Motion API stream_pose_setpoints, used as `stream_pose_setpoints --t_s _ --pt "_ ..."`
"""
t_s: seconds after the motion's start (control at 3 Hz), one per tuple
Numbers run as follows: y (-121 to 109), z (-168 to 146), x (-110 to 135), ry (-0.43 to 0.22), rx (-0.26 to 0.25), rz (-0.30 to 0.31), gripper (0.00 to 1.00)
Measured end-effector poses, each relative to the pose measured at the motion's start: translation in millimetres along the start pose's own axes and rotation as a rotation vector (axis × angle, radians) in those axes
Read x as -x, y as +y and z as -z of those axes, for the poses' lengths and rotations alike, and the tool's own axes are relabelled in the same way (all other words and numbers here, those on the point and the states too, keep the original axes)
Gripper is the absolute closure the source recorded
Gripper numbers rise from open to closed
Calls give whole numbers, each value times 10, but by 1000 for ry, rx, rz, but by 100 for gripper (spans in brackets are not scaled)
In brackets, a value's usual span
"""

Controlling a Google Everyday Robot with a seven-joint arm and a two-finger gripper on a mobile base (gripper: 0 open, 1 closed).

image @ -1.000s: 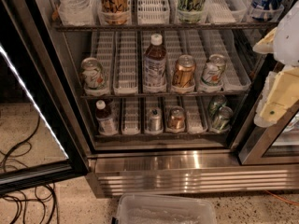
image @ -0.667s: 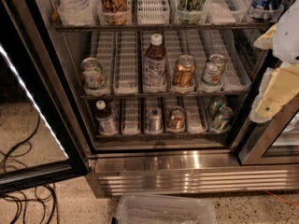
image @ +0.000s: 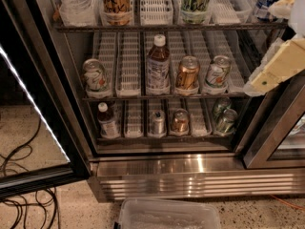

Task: Pick green can from top shelf of fridge

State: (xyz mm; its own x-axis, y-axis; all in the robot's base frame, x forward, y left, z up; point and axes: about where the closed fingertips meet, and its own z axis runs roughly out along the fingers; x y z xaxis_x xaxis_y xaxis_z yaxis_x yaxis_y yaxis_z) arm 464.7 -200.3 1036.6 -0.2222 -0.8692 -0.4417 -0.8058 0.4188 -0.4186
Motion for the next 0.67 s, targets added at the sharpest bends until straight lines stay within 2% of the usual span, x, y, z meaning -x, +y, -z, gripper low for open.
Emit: stream_pose_setpoints --t_s 0.33,0.67 --pt "0 0 0 0 0 0 0" --pt "-106 -15 147 -81 -42 -38 0"
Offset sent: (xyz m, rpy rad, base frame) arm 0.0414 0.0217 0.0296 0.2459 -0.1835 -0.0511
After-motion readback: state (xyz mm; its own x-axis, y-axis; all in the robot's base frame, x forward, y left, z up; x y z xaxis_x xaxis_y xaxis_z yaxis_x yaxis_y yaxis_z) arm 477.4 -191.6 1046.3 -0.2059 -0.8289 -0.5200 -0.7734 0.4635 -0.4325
